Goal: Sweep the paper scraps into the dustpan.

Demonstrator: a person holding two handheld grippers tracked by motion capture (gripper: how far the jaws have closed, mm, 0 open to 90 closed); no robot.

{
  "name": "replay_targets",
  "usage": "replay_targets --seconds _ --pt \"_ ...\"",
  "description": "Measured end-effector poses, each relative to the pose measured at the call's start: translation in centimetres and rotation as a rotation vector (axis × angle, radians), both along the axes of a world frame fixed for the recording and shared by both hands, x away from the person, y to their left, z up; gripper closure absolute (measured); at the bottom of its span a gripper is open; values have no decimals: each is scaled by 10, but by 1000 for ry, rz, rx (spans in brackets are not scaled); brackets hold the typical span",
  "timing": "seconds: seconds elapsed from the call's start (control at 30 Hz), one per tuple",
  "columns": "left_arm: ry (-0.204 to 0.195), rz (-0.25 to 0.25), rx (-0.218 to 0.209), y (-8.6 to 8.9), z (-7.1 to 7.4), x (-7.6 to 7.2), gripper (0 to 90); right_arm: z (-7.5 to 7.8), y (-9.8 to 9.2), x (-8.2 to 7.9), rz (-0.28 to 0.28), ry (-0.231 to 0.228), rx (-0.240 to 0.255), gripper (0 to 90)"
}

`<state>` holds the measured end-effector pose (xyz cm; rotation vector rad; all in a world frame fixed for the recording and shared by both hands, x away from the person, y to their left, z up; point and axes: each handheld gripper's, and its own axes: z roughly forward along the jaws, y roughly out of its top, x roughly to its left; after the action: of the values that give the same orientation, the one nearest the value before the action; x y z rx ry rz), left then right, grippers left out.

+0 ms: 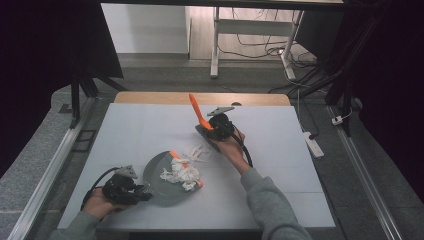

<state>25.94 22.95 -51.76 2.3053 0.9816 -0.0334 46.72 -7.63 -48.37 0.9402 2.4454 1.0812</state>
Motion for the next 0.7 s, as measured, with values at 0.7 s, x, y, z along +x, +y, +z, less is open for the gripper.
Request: replay_targets --seconds 0.7 --pt "3 7 -4 -1 0 2 615 -3 43 -49 185 24 -8 699"
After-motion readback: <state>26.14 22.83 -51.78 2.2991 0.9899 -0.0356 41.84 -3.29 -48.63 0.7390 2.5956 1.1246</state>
